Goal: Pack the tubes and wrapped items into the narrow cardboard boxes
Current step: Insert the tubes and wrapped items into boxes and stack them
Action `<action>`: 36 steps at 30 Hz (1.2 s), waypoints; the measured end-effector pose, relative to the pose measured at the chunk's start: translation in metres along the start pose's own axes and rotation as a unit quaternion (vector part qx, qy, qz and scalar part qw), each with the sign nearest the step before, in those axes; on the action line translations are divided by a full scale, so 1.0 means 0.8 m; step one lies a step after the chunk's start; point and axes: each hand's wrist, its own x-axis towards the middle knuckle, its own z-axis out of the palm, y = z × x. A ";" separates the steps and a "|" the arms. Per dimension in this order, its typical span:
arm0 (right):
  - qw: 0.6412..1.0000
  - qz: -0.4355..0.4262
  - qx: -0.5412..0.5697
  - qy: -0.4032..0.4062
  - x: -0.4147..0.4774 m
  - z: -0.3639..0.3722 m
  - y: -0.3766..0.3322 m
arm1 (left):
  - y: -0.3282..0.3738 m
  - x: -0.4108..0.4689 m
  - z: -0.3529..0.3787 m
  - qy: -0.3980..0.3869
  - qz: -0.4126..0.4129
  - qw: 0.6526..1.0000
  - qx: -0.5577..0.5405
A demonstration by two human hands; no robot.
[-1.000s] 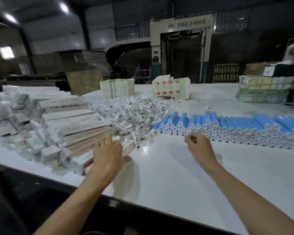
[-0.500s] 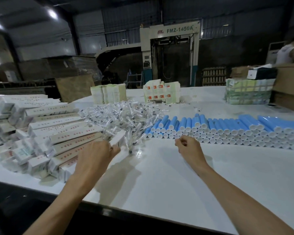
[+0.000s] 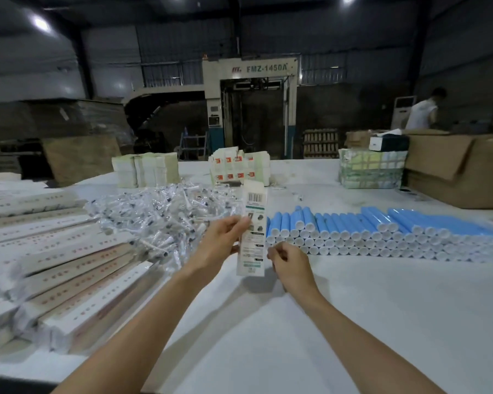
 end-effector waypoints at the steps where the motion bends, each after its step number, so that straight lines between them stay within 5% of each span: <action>1: 1.000 -0.001 0.003 0.005 0.000 0.000 -0.002 | -0.008 0.008 0.007 0.002 0.006 1.000 -0.012; 13: 0.976 0.035 -0.101 0.192 0.084 -0.072 -0.018 | -0.053 0.030 -0.001 0.019 0.013 0.996 -0.091; 23: 0.945 0.120 -0.304 0.024 0.193 -0.101 0.000 | -0.048 0.031 -0.005 0.003 0.016 0.995 -0.103; 31: 0.901 0.103 -0.420 -0.027 0.209 -0.098 -0.023 | -0.043 0.027 -0.003 -0.033 0.057 0.994 -0.089; 36: 0.907 0.112 -0.406 -0.015 0.214 -0.099 -0.029 | -0.042 0.024 -0.004 -0.041 0.047 0.995 -0.075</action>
